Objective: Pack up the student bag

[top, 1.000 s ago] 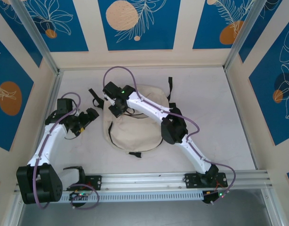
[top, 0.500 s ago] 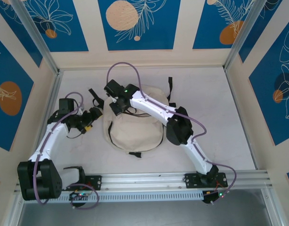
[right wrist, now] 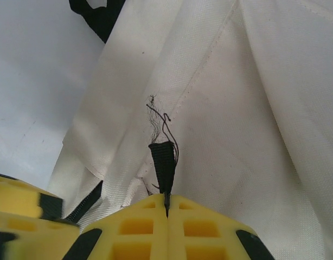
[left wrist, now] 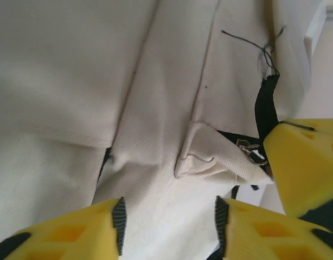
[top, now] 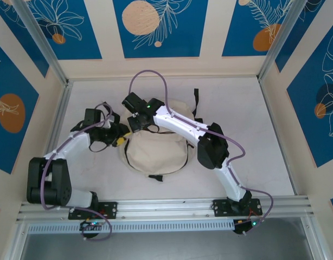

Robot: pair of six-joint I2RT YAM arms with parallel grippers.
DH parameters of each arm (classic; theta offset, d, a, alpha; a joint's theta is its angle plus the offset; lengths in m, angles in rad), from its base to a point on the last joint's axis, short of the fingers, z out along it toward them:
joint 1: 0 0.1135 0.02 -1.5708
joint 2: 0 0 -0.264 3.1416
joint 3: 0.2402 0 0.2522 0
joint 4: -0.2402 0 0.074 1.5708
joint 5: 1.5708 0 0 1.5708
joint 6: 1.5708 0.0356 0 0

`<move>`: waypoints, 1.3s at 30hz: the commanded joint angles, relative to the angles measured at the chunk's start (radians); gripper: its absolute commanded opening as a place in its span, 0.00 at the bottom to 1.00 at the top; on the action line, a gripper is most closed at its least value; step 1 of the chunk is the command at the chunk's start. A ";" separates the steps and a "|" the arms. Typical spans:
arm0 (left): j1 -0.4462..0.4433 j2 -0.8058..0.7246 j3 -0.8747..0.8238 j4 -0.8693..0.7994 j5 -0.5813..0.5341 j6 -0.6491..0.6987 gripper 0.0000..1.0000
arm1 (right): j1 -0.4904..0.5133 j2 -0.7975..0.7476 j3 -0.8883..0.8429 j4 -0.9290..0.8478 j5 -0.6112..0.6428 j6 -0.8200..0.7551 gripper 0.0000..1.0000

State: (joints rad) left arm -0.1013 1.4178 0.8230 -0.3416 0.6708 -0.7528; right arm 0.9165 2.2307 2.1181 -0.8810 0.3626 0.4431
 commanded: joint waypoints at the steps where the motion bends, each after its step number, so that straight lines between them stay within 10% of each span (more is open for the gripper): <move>1: -0.023 0.049 0.047 0.053 0.036 0.005 0.36 | -0.003 -0.066 -0.008 0.023 -0.018 0.055 0.00; 12: -0.059 0.147 0.055 0.152 0.089 0.051 0.37 | -0.019 -0.072 -0.013 0.053 -0.112 0.077 0.00; 20: -0.063 0.158 0.063 0.141 0.081 0.067 0.00 | -0.028 -0.071 -0.024 0.049 -0.115 0.086 0.00; 39: -0.058 0.125 0.089 -0.056 -0.220 0.127 0.00 | -0.035 -0.100 -0.042 -0.194 0.251 0.246 0.00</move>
State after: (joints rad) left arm -0.1665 1.5570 0.8959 -0.3088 0.5663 -0.6586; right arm 0.8925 2.1994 2.0781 -0.9783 0.4778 0.6224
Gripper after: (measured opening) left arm 0.047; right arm 0.058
